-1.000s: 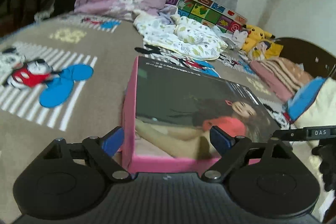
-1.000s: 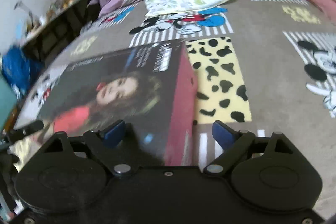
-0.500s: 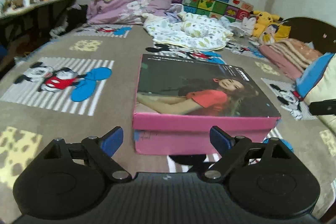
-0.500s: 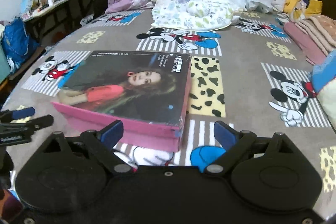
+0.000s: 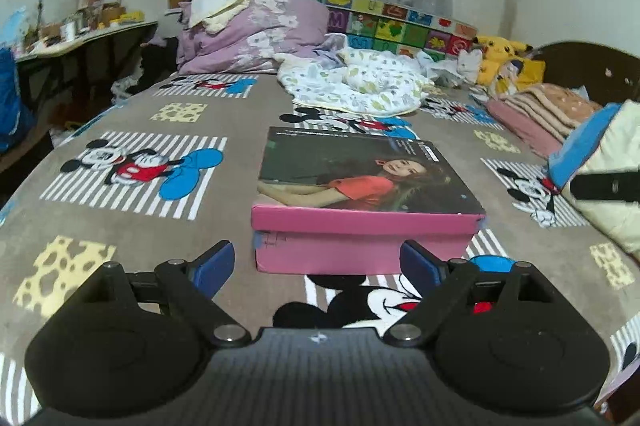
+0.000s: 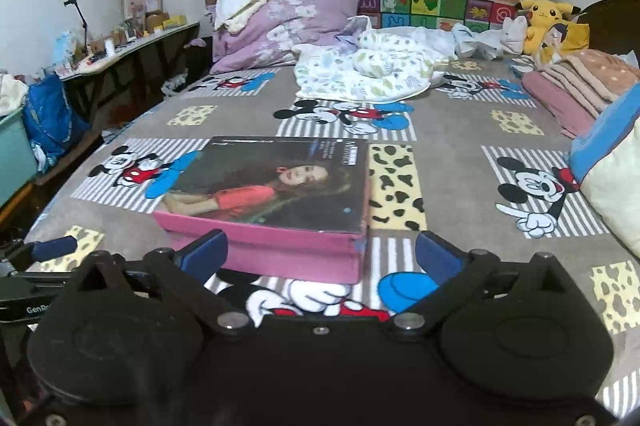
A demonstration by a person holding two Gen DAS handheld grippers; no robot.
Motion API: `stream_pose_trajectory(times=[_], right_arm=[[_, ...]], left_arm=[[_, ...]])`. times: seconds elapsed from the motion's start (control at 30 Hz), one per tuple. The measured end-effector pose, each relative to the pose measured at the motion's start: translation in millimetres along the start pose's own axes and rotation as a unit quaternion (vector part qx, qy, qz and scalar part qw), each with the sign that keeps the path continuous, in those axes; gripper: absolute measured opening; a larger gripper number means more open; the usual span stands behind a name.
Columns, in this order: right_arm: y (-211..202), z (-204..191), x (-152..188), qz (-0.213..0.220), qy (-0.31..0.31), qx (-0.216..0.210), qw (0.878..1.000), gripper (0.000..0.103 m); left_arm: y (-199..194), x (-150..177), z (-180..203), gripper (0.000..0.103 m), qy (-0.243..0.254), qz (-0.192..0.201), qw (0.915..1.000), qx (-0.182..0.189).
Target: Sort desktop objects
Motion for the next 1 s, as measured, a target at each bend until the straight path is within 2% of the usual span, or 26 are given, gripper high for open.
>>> stream_pose_trajectory(times=[0.23, 0.43, 0.63, 0.87, 1.0], right_arm=[[-25.0, -20.5, 23.0, 0.013, -0.017, -0.011, 1.000, 0.102], [-34.3, -25.5, 51.4, -0.009, -0.002, -0.015, 1.000, 0.102], [-49.8, -26.8, 66.0, -0.001, -0.003, -0.006, 1.000, 0.102], [-60.6, -25.5, 78.8, -0.006, 0.017, -0.003, 1.000, 0.102], [-67.7, -27.7, 86.3, -0.002, 0.015, -0.001, 1.000, 0.102]], left_arm=[[-22.4, 9.6, -3.6, 0.090, -0.007, -0.002, 0.9997, -0.023], [-40.6, 22.3, -0.1, 0.090, -0.004, 0.004, 0.9999, -0.015], [-58.3, 31.4, 5.8, 0.090, 0.006, 0.012, 0.9998, -0.016], [-82.7, 32.1, 26.1, 0.090, 0.040, 0.031, 0.9986, -0.014], [-93.5, 32.8, 33.1, 0.090, 0.040, 0.039, 0.9984, -0.008]])
Point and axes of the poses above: each gripper's, at about its wrist camera, not at the fingertips, and y roughly the way its jaws point, z to its right, x to its underside, the point moved 5 cm from there along y, roughly the way its jaws point, and after that the axes turned 12 degrees about y, right-handed, at the moved point
